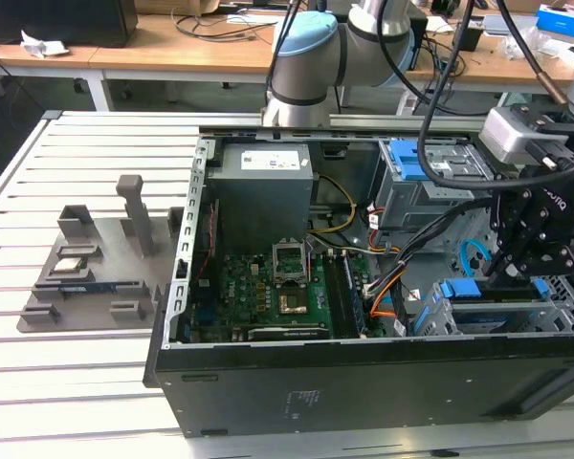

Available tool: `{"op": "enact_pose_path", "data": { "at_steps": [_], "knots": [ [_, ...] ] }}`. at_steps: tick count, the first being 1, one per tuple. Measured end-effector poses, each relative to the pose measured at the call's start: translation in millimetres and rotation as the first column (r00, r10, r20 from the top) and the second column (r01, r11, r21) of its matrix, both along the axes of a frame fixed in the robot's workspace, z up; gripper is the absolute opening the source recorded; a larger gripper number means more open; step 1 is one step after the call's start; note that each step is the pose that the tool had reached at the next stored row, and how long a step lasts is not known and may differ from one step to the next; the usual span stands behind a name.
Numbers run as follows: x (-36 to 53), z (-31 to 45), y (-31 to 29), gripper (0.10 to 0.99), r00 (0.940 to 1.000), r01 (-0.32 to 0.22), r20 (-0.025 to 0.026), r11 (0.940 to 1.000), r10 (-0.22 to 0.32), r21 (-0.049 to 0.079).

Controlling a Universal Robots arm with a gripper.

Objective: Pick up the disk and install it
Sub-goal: 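Insert the second disk wire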

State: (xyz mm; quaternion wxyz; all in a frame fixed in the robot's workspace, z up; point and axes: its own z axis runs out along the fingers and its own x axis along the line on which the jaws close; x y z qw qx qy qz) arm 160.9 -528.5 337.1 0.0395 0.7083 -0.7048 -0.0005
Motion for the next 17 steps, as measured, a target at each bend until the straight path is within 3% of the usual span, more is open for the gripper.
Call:
{"op": "enact_pose_path", "data": {
  "at_steps": [2, 3, 4, 7, 8, 9, 11, 17],
  "knots": [
    [0.1, -0.2, -0.1, 0.173, 1.0, 0.0, 0.0002, 1.0, 0.0, 0.0],
    [0.0, -0.4, -0.2, 0.231, 1.0, 0.0, 0.0, 1.0, 0.0, 0.001],
    [0.0, 4.2, -0.2, 0.298, 1.0, 0.0, 0.0, 1.0, 0.0, 0.0],
    [-0.1, 20.4, 2.6, 0.298, 1.0, 0.0, 0.0, 1.0, 0.0, 0.0],
    [0.0, 26.9, 3.4, 0.282, 1.0, 0.0, 0.0, 1.0, 0.0, 0.0],
    [0.0, 32.9, 3.6, 0.153, 1.0, 0.0, 0.0, 1.0, 0.0, 0.0],
    [0.0, 47.2, 3.6, 0.106, 1.0, 0.0, 0.0001, 1.0, 0.0, -0.001],
    [0.0, 50.3, 3.6, 0.106, 1.0, 0.0, 0.0, 1.0, 0.0, 0.0]
  ]
}}
